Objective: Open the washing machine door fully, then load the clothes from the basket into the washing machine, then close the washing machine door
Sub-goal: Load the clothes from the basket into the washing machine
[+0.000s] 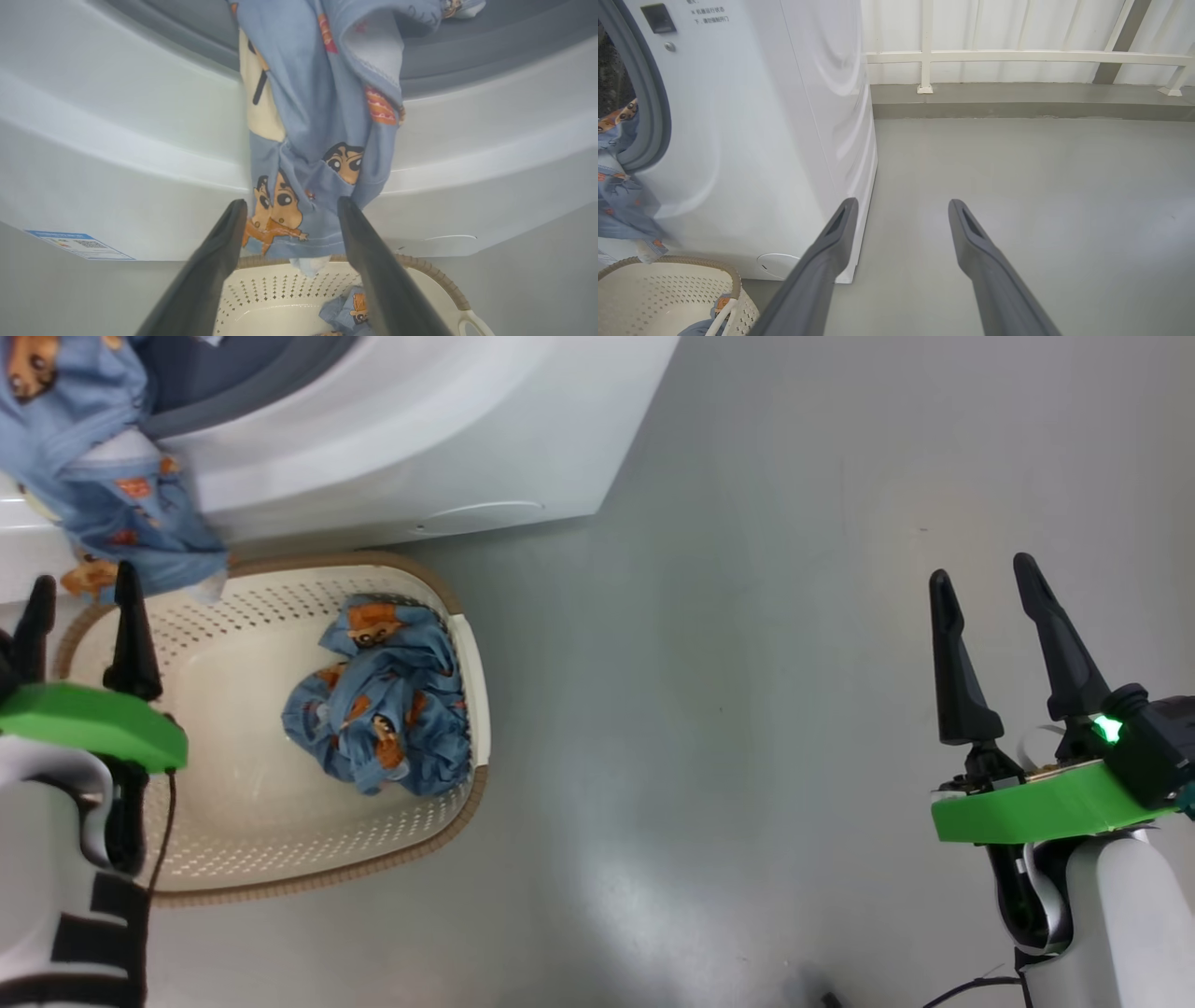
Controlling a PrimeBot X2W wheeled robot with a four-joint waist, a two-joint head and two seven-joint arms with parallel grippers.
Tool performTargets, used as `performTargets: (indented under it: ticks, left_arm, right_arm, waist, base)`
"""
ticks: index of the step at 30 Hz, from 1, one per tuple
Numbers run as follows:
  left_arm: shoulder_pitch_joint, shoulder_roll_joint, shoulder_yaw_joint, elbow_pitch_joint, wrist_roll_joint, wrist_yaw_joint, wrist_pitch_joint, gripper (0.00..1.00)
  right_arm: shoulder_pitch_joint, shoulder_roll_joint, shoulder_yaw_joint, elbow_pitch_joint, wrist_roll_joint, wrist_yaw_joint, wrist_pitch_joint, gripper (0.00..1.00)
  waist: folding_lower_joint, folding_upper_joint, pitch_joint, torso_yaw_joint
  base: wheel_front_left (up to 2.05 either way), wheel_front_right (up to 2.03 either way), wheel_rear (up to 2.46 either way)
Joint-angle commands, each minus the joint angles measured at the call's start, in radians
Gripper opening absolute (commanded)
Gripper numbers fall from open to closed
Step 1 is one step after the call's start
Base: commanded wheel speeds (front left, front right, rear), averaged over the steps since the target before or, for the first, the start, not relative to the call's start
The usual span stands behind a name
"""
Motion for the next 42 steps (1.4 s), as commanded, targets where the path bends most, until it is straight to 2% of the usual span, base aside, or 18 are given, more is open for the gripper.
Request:
performTargets:
  ticks: [1, 14, 16, 18, 19, 20, 31, 37, 42]
  left_arm:
    - [-0.013, 0.049, 0.018, -0.008, 0.010, -0.002, -0.006, 1.00]
    - [-0.111, 0.097, -0.072, 0.075, -0.025, -0.002, -0.006, 1.00]
    - [-0.118, 0.107, -0.087, 0.083, -0.035, -0.002, -0.006, 0.44]
    - [-0.125, 0.113, -0.097, 0.083, -0.048, -0.002, -0.006, 0.13]
    - [-0.128, 0.116, -0.102, 0.081, -0.054, -0.002, -0.006, 0.03]
    - [-0.130, 0.119, -0.105, 0.078, -0.061, -0.002, -0.006, 0.00]
    - [-0.107, 0.121, -0.179, -0.080, -0.111, -0.002, -0.006, 0.00]
    - [-0.124, 0.128, -0.177, -0.173, -0.131, -0.002, -0.006, 0.00]
    - [-0.175, 0.143, -0.180, -0.190, -0.130, -0.002, -0.006, 0.00]
  right_arm:
    - [0.004, 0.004, 0.027, -0.024, -0.001, 0.001, -0.005, 1.00]
    - [-0.003, 0.017, 0.040, -0.021, 0.001, 0.001, -0.005, 1.00]
    - [-0.003, 0.018, 0.041, -0.023, 0.000, 0.001, -0.005, 1.00]
    - [-0.002, 0.018, 0.039, -0.025, 0.000, 0.001, -0.005, 1.00]
    - [-0.001, 0.018, 0.038, -0.026, 0.000, 0.001, -0.005, 1.00]
    - [0.001, 0.018, 0.038, -0.026, -0.001, 0.001, -0.005, 1.00]
    - [0.014, 0.024, 0.035, -0.024, 0.001, 0.001, -0.005, 1.00]
    - [0.017, 0.028, 0.040, -0.022, 0.003, 0.001, -0.005, 1.00]
    - [0.017, 0.030, 0.045, -0.020, 0.005, 0.001, -0.005, 1.00]
  waist:
    - [0.0000, 0.0000, 0.009, -0.010]
    - [0.0000, 0.0000, 0.014, -0.044]
    - [0.0000, 0.0000, 0.011, -0.050]
    - [0.0000, 0.0000, 0.008, -0.054]
    - [0.0000, 0.0000, 0.006, -0.056]
    - [0.0000, 0.0000, 0.004, -0.058]
    - [0.0000, 0.0000, -0.019, -0.054]
    - [0.0000, 0.0000, -0.024, -0.050]
    - [0.0000, 0.0000, -0.023, -0.054]
  base:
    - [0.00, 0.00, 0.00]
    - [0.00, 0.00, 0.00]
    - [0.00, 0.00, 0.00]
    - [0.00, 0.00, 0.00]
    - [0.00, 0.00, 0.00]
    - [0.00, 0.00, 0.00]
    - [0.00, 0.00, 0.00]
    - [0.00, 0.00, 0.00]
    - [0.00, 0.00, 0.00]
